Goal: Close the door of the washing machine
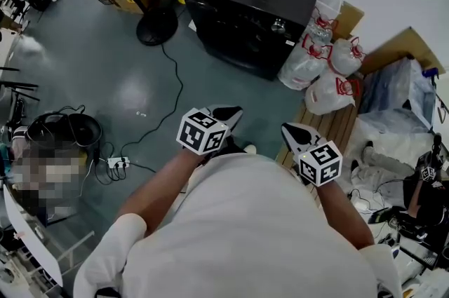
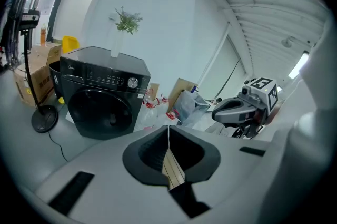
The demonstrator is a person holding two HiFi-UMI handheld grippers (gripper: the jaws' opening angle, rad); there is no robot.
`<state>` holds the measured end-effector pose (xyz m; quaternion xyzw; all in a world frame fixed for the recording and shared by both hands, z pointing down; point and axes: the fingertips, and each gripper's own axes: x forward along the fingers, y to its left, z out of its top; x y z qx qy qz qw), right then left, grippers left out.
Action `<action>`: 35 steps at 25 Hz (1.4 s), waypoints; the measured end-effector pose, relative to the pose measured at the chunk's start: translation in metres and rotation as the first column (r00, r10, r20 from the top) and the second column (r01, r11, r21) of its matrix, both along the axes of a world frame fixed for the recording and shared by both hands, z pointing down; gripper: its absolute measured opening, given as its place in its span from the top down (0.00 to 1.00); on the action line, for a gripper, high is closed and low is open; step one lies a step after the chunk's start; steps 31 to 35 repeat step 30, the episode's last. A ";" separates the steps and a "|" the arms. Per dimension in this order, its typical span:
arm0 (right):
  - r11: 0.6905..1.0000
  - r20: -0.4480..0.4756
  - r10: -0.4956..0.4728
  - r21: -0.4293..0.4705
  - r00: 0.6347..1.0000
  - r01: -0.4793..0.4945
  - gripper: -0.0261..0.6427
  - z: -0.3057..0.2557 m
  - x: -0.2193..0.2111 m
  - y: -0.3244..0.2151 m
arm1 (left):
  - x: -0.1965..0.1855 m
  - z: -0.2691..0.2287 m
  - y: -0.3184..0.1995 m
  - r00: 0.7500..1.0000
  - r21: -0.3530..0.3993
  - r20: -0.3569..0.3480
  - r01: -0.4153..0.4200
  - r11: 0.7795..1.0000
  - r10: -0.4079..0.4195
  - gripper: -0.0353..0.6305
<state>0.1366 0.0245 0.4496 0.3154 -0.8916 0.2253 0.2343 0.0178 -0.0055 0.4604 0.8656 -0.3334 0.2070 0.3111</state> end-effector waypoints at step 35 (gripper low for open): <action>1.000 0.001 -0.029 -0.006 1.000 0.029 0.95 0.009 -0.014 -0.022 | -0.012 0.010 -0.020 1.000 -0.011 0.029 0.013 1.000 -0.012 0.91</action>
